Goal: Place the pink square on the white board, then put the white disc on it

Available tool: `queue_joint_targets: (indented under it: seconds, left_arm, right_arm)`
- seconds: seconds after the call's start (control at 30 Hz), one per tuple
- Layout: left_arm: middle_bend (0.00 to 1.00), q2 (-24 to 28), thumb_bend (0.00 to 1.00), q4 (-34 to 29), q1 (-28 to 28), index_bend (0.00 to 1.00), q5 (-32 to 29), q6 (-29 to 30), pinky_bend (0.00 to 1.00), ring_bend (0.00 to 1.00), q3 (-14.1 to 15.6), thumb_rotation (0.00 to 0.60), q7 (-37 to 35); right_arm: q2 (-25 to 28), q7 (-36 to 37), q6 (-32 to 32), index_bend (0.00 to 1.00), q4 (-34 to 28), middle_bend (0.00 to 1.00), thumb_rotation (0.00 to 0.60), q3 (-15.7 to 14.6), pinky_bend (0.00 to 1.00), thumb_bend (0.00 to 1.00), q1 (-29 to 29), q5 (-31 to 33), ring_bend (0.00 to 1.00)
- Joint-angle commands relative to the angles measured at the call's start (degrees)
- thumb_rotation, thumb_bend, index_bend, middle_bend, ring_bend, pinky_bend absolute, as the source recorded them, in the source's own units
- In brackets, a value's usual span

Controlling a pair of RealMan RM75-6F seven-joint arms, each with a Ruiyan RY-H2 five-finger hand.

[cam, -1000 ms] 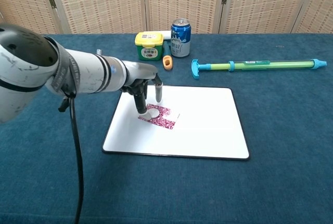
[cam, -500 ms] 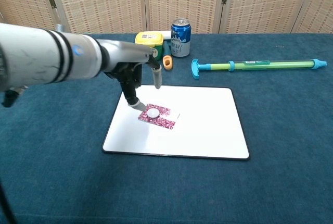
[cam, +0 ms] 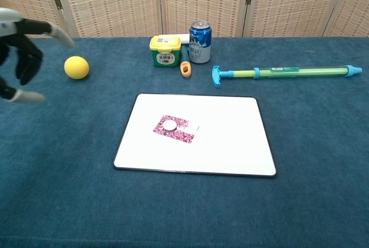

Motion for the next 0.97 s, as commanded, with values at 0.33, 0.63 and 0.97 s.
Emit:
queue_joint_targets:
  seconds: [0.33,0.63,0.97]
  left_arm:
    - [0.09,-5.7,0.27,31.2,26.6,0.08,23.5,19.4,0.24,0.05,7.2,0.6,-20.9]
    - [0.06,-3.7,0.27,32.0,28.8,0.1,24.6,15.7,0.23,0.03,4.8,0.6,-22.9]
    - [0.06,-1.2,0.27,30.3,31.3,0.1,24.9,13.6,0.23,0.03,2.5,0.6,-24.7]
  right_arm:
    - [-1.3,-6.0,-4.5,0.0,-2.3,0.0,0.6,1.4,0.0,0.24,1.1,4.1,0.0]
    - [-2.2,-9.9,-4.8,0.0,-3.3,0.0,0.6,0.9,0.0,0.24,0.8,3.4,0.0]
    - [-2.8,-12.1,-4.4,0.0,-4.2,0.0,0.6,1.0,0.0,0.24,0.8,2.7,0.0]
